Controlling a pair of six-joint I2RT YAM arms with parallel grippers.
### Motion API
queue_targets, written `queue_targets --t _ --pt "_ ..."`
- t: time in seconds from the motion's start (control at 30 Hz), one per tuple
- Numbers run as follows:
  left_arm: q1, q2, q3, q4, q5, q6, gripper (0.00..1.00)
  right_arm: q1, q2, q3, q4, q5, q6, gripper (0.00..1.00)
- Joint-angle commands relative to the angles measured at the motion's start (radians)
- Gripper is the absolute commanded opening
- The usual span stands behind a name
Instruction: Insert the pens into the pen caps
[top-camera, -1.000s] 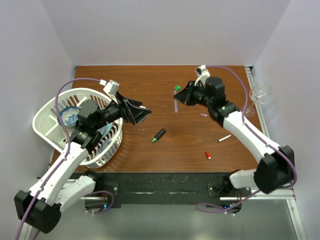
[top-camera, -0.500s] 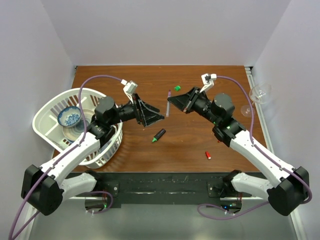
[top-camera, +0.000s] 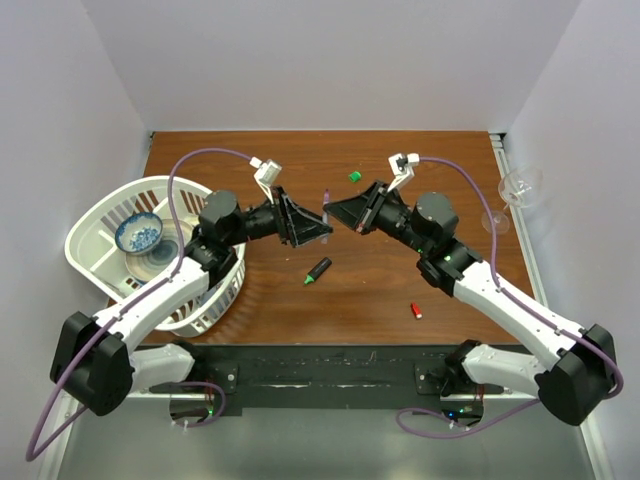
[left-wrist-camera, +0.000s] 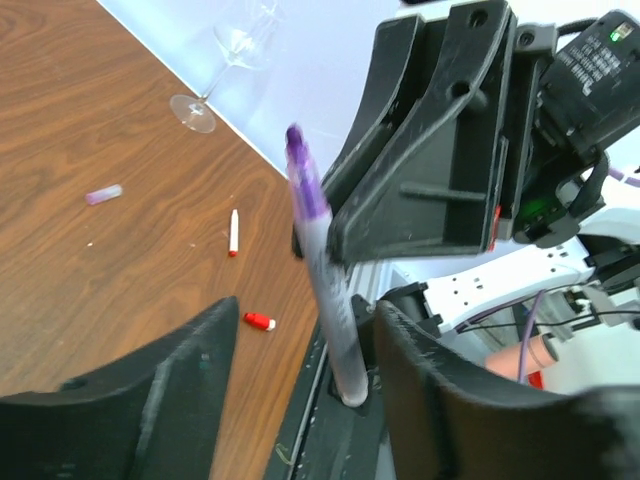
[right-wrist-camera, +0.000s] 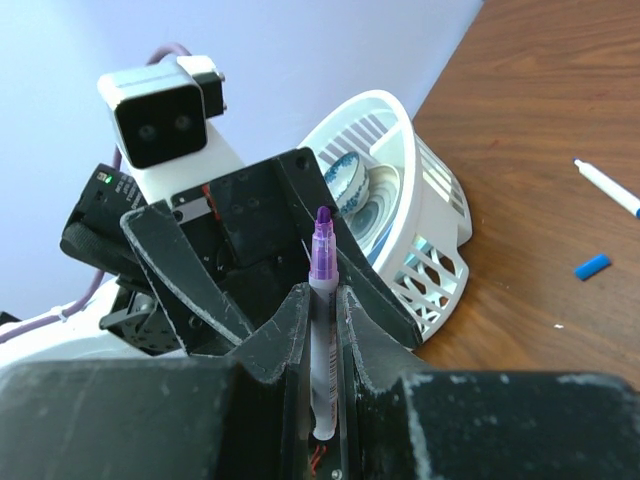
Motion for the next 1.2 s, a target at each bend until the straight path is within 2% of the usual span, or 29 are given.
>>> queue_targets --t 0.0,0.03,0.07,0.1,0.17,0.2,0.27,0.33,0.43,0.5,0.57,0.7,0.77,0.83,0.9,0.93,0.97,1.0,1.03,1.07,1.17 --pt "-0.006 0.025 0.032 0.126 0.038 -0.054 0.54 0.021 0.012 0.01 0.057 0.04 0.004 0.0" --pt "-0.005 0.026 0.03 0.136 0.05 -0.057 0.43 0.026 0.014 0.013 0.055 0.042 0.003 0.0" --pt "-0.006 0.026 0.023 0.143 0.055 -0.071 0.36 0.026 0.017 0.015 0.052 0.042 0.003 0.0" --pt "-0.006 0.026 0.015 0.169 0.063 -0.08 0.19 0.027 0.015 0.018 0.044 0.04 0.0 0.0" --pt "-0.006 0.019 0.0 0.192 0.076 -0.104 0.03 0.027 0.015 0.025 0.035 0.031 -0.013 0.0" --pt "-0.006 0.016 -0.002 0.192 0.081 -0.106 0.0 0.027 0.009 0.032 0.011 0.028 -0.036 0.02" --pt "-0.006 -0.001 0.0 0.174 0.087 -0.083 0.0 0.029 0.005 0.058 -0.029 0.028 -0.094 0.21" --pt "-0.006 -0.03 0.015 0.069 0.063 -0.031 0.0 0.029 -0.005 0.096 -0.104 0.029 -0.161 0.4" --pt "-0.006 -0.073 0.064 -0.158 -0.026 0.137 0.0 0.027 -0.006 0.188 -0.3 0.081 -0.341 0.55" --pt "-0.004 -0.096 0.092 -0.327 -0.098 0.254 0.0 0.018 -0.005 0.24 -0.45 0.216 -0.43 0.57" --pt "-0.005 -0.131 0.098 -0.439 -0.193 0.339 0.0 0.012 -0.006 0.252 -0.527 0.275 -0.492 0.57" --pt "-0.005 -0.203 0.104 -0.587 -0.298 0.451 0.0 -0.023 0.012 0.251 -0.581 0.382 -0.692 0.56" --pt "-0.005 -0.233 0.084 -0.623 -0.342 0.503 0.0 -0.077 0.089 0.274 -0.655 0.43 -0.735 0.57" --pt "-0.004 -0.277 0.04 -0.627 -0.402 0.527 0.0 -0.208 0.162 0.35 -0.731 0.416 -0.688 0.57" --pt "-0.005 -0.312 0.011 -0.622 -0.439 0.538 0.0 -0.302 0.265 0.415 -0.853 0.466 -0.52 0.52" --pt "-0.005 -0.32 -0.012 -0.621 -0.447 0.547 0.0 -0.318 0.291 0.429 -0.888 0.503 -0.446 0.52" --pt "-0.005 -0.326 -0.02 -0.622 -0.456 0.554 0.0 -0.324 0.337 0.437 -0.949 0.588 -0.298 0.52" --pt "-0.005 -0.332 -0.019 -0.63 -0.467 0.56 0.0 -0.328 0.36 0.467 -0.989 0.629 -0.222 0.5" --pt "-0.006 -0.334 -0.011 -0.639 -0.471 0.567 0.0 -0.329 0.385 0.489 -1.03 0.661 -0.079 0.5" --pt "-0.005 -0.337 -0.011 -0.642 -0.476 0.569 0.0 -0.329 0.434 0.512 -1.101 0.677 -0.015 0.49" --pt "-0.005 -0.351 -0.014 -0.639 -0.474 0.571 0.0 -0.329 0.517 0.568 -1.166 0.692 0.201 0.49"
